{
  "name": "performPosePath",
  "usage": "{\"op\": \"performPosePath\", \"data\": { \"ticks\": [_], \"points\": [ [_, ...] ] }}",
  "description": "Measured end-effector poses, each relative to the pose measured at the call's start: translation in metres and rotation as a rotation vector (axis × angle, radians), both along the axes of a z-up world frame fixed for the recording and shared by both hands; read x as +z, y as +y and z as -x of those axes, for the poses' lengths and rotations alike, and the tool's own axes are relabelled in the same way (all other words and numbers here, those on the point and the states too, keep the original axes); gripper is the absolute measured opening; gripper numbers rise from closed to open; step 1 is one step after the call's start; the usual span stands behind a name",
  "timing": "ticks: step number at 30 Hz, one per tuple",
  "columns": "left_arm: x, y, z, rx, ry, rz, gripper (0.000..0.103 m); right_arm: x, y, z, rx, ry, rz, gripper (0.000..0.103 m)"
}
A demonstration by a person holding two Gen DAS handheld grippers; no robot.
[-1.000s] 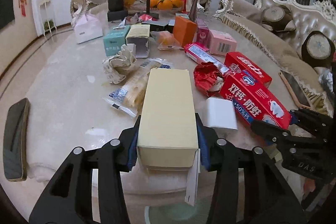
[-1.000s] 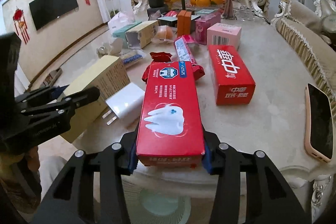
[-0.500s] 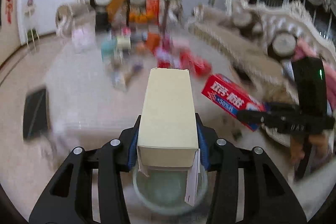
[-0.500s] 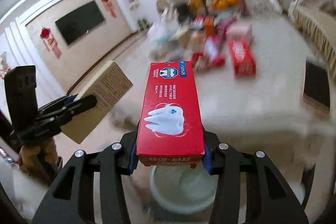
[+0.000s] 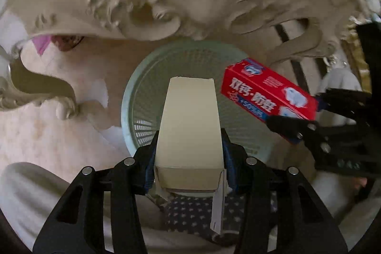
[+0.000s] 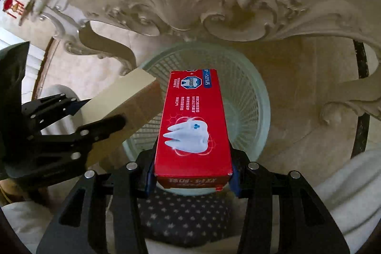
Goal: Collect trash
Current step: 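Lower both boxes over the wastebasket and open both tools to drop them, then grasp the snack wrapper with the left tool while the right tool grasps the red Zhonghua box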
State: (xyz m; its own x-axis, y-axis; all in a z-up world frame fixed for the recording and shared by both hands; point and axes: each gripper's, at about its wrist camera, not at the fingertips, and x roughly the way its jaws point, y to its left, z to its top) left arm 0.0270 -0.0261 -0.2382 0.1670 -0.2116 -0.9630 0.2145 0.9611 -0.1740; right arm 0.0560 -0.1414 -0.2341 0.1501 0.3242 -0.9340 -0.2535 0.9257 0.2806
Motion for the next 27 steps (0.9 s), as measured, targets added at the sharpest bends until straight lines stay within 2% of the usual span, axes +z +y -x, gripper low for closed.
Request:
{"op": "performPosePath", "data": {
  "ticks": [1,2,3,5,7,9,12,14,17,19,20,22,24,27],
  "points": [
    [-0.005,0.001,-0.004,0.012,0.016,0.020,0.048,-0.002,0.001,-0.001,-0.002,0.000,0.007,0.048],
    [-0.007,0.004,-0.005,0.025,0.032,0.045,0.060,-0.004,0.002,-0.002,-0.006,-0.005,0.022,0.052],
    [-0.009,0.009,-0.007,0.052,0.044,0.070,0.076,-0.004,-0.001,0.003,-0.010,-0.012,0.032,0.064],
    [-0.007,0.016,-0.008,0.085,0.020,0.086,0.083,-0.002,-0.002,0.006,-0.023,-0.043,0.053,0.067],
    [-0.002,0.017,-0.004,0.090,-0.043,0.063,0.091,0.002,-0.007,0.010,-0.031,-0.050,0.053,0.067],
    [0.008,0.017,0.000,0.096,-0.109,0.004,0.091,0.010,-0.012,0.013,-0.037,-0.063,0.045,0.067],
    [0.026,0.026,0.006,0.111,-0.146,0.047,0.095,0.028,-0.020,0.019,-0.037,-0.078,0.016,0.067],
    [0.039,0.028,0.012,0.102,-0.155,0.044,0.095,0.049,-0.021,0.026,-0.021,-0.101,-0.015,0.067],
    [0.082,0.036,0.027,0.097,-0.218,0.049,0.095,0.084,-0.028,0.033,0.008,-0.167,-0.065,0.067],
    [0.119,0.039,0.032,0.072,-0.294,0.077,0.095,0.120,-0.037,0.035,0.009,-0.255,-0.101,0.067],
    [0.143,0.043,0.033,0.064,-0.355,0.070,0.095,0.138,-0.042,0.034,-0.002,-0.309,-0.115,0.067],
    [0.173,0.049,0.029,0.030,-0.453,0.053,0.095,0.168,-0.054,0.028,-0.035,-0.420,-0.138,0.067],
    [0.205,0.050,0.016,-0.015,-0.571,0.024,0.095,0.188,-0.065,0.011,-0.076,-0.523,-0.126,0.067],
    [0.229,0.050,-0.021,-0.058,-0.676,-0.011,0.095,0.202,-0.074,-0.024,-0.128,-0.603,-0.056,0.067]
  ]
}}
